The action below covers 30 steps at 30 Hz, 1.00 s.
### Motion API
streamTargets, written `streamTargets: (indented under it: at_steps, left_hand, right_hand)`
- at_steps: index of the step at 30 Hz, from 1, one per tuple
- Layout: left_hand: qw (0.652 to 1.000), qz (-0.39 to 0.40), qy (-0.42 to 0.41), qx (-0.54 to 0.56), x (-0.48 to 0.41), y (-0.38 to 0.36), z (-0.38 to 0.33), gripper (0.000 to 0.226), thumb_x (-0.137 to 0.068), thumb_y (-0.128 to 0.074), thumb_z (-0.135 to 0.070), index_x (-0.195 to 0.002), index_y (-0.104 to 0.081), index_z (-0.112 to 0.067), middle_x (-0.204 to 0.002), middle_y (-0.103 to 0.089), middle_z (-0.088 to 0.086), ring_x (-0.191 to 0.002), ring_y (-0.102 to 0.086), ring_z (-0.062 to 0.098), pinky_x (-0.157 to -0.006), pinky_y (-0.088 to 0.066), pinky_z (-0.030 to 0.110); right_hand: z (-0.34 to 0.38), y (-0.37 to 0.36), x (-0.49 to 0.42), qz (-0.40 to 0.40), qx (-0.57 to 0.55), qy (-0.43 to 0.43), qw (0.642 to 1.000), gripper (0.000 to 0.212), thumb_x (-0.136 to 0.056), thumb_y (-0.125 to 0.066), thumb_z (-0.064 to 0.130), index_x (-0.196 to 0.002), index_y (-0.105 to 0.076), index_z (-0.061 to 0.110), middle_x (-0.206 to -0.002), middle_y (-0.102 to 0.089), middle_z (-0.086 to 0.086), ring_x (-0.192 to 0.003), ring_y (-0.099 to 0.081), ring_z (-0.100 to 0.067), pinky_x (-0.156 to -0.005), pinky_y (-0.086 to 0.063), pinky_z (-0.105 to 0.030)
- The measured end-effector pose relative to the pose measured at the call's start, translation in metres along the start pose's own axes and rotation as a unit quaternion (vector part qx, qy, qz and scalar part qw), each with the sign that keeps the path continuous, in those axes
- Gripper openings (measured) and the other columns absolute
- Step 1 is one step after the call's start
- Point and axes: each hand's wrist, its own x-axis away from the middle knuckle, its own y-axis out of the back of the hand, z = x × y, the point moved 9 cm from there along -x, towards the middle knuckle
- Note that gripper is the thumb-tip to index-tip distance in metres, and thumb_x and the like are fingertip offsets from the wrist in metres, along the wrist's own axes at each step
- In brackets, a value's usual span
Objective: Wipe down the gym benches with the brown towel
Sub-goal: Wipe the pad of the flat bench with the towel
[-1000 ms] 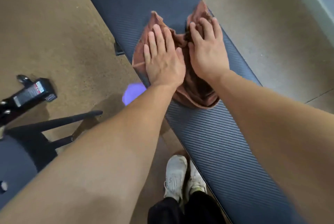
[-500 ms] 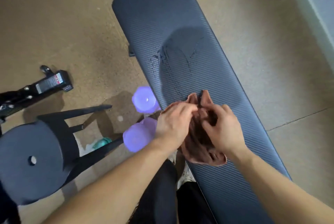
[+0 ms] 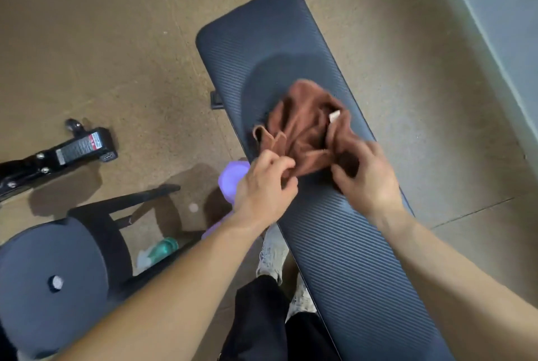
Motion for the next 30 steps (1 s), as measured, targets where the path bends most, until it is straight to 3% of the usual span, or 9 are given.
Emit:
streamTargets:
  at_steps: [2,3,5,7,9,13,20,26,30]
  left_hand:
    - [0.999,-0.04,-0.007,-0.031,0.012,-0.015,0.005,0.018,-0.082,-0.064,-0.038,-0.095,-0.073,-0.029,-0.11,-0.058,-0.007,-0.102,-0.056,0.02,-0.086,-0.049,0.04]
    - [0.997,-0.069,-0.008,-0.046,0.012,-0.017,0.007,0.022,-0.082,-0.064,-0.036,-0.1,-0.072,-0.027,-0.118,-0.058,-0.004,-0.108,-0.056,0.022,-0.092,-0.046,0.039]
    - [0.993,-0.094,-0.002,-0.072,0.0,-0.025,0.007,0.045,-0.085,-0.061,-0.03,-0.129,-0.062,-0.021,-0.141,-0.051,0.004,-0.131,-0.047,0.027,-0.111,-0.036,0.039]
    - [0.992,-0.07,-0.016,-0.101,-0.024,-0.039,0.001,0.061,-0.091,-0.05,-0.032,-0.149,-0.042,-0.014,-0.158,-0.034,0.007,-0.147,-0.029,0.028,-0.119,-0.023,0.044]
    - [0.988,-0.04,-0.05,-0.143,-0.052,-0.055,-0.002,0.061,-0.096,-0.036,-0.029,-0.154,-0.03,-0.01,-0.164,-0.021,0.007,-0.151,-0.02,0.026,-0.121,-0.02,0.046]
    - [0.975,-0.055,-0.104,-0.186,-0.129,-0.043,0.022,0.055,-0.101,-0.027,-0.02,-0.154,-0.027,-0.009,-0.163,-0.024,0.008,-0.15,-0.022,0.025,-0.122,-0.018,0.045]
    - [0.971,-0.063,-0.029,-0.23,-0.277,0.036,0.072,0.055,-0.106,-0.025,-0.029,-0.158,-0.011,-0.017,-0.167,-0.005,0.002,-0.153,-0.006,0.023,-0.124,-0.01,0.043]
    - [0.975,-0.076,0.009,-0.209,-0.17,-0.002,0.057,0.061,-0.103,-0.024,-0.036,-0.158,-0.013,-0.013,-0.166,-0.007,0.008,-0.153,-0.009,0.028,-0.123,-0.013,0.045]
    - [0.977,-0.027,0.024,-0.211,-0.073,-0.039,0.048,0.067,-0.101,-0.047,-0.029,-0.157,-0.016,-0.01,-0.166,-0.005,0.012,-0.153,-0.01,0.03,-0.122,-0.017,0.046]
  right_hand:
    - [-0.019,-0.016,0.025,-0.001,0.118,0.011,0.993,0.064,-0.081,-0.066,0.047,-0.14,-0.053,0.025,-0.14,-0.047,-0.01,-0.127,-0.045,-0.036,-0.101,-0.046,-0.05]
    - [-0.023,-0.018,0.03,-0.012,0.159,0.02,0.987,0.071,-0.082,-0.064,0.05,-0.146,-0.046,0.027,-0.149,-0.039,-0.011,-0.135,-0.036,-0.038,-0.106,-0.041,-0.053]
    - [-0.022,-0.029,0.02,-0.007,0.186,0.053,0.981,0.078,-0.086,-0.057,0.054,-0.155,-0.03,0.028,-0.162,-0.021,-0.014,-0.148,-0.018,-0.039,-0.116,-0.025,-0.055]
    - [-0.012,-0.052,-0.009,0.033,0.203,0.11,0.972,0.076,-0.093,-0.047,0.054,-0.159,-0.021,0.026,-0.167,-0.01,-0.012,-0.154,-0.007,-0.034,-0.121,-0.015,-0.053]
    - [0.006,-0.077,-0.04,0.055,0.229,0.17,0.957,0.069,-0.096,-0.043,0.048,-0.158,-0.027,0.022,-0.166,-0.015,-0.012,-0.154,-0.011,-0.031,-0.123,-0.015,-0.051]
    - [0.044,-0.098,-0.106,0.039,0.259,0.202,0.944,0.063,-0.098,-0.042,0.034,-0.156,-0.03,0.013,-0.164,-0.022,-0.014,-0.153,-0.018,-0.03,-0.123,-0.012,-0.045]
    - [0.131,-0.109,-0.254,0.025,0.227,0.15,0.962,0.061,-0.1,-0.022,0.044,-0.159,-0.021,0.028,-0.168,-0.009,-0.003,-0.155,-0.003,-0.023,-0.125,-0.003,-0.045]
    - [0.087,-0.103,-0.154,0.025,0.223,0.165,0.96,0.055,-0.103,-0.033,0.04,-0.153,-0.038,0.019,-0.165,-0.022,-0.006,-0.153,-0.014,-0.029,-0.124,-0.014,-0.048]
    - [0.055,-0.116,-0.067,0.091,0.261,0.176,0.945,0.058,-0.101,-0.04,0.036,-0.154,-0.036,0.013,-0.165,-0.02,-0.009,-0.154,-0.013,-0.031,-0.121,-0.021,-0.053]
